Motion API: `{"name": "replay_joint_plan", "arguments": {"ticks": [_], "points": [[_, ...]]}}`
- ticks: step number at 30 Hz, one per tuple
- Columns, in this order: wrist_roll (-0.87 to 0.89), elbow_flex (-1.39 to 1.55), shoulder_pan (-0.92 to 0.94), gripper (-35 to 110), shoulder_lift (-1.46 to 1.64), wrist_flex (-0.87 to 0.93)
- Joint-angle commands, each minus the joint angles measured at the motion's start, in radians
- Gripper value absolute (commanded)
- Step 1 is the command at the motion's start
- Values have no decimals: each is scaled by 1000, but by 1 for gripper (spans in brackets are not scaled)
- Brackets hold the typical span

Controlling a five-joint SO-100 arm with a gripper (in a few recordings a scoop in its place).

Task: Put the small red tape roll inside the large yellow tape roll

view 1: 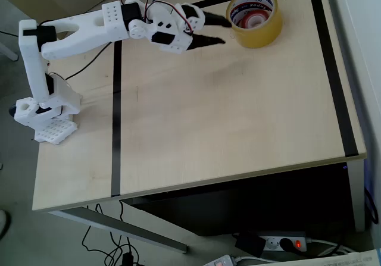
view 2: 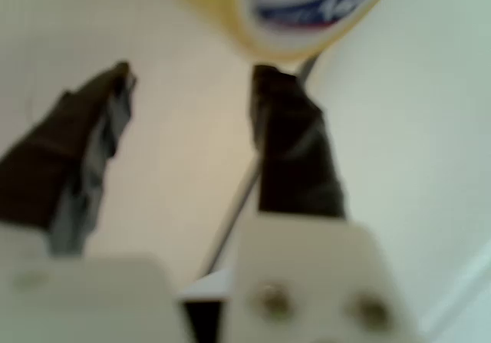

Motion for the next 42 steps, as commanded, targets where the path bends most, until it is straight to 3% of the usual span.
{"name": "replay_joint_plan", "arguments": {"ticks": [1,7,11,26,36,42], "points": [[17,-229,31,0,172,247],[60,-483,101,0,206,660],[61,-393,115,0,385,741],[61,1108,175,0,1381,115],[61,1505,190,0,1812,46],[63,1752,204,0,2258,186]]}}
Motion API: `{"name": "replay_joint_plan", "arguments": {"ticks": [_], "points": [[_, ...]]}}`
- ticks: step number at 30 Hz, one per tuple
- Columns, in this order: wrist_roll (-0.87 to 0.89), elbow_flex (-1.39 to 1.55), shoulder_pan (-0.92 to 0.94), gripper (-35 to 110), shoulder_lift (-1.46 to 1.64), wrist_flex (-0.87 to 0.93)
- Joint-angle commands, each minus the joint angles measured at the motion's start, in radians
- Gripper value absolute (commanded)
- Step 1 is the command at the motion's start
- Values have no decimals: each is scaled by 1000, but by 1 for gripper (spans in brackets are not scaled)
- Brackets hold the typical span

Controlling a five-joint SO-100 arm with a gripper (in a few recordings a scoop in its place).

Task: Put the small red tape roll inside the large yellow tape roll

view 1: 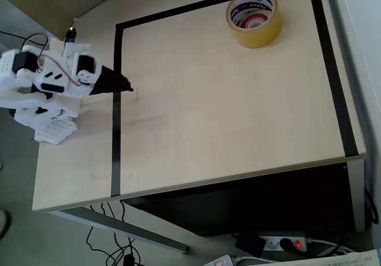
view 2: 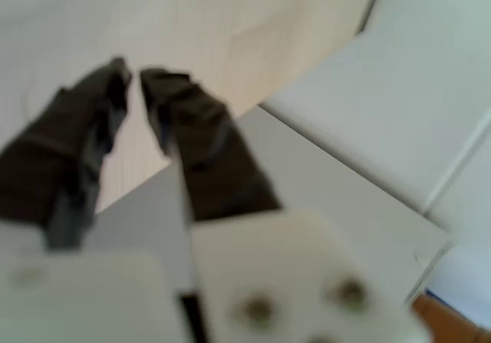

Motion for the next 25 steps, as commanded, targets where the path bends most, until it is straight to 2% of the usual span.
{"name": "replay_joint_plan", "arguments": {"ticks": [1,5,8,12,19,25], "points": [[23,83,21,0,255,87],[84,190,75,0,255,115],[172,199,80,0,255,227],[176,199,5,0,255,374],[176,201,-91,0,256,382],[176,201,-95,0,256,382]]}}
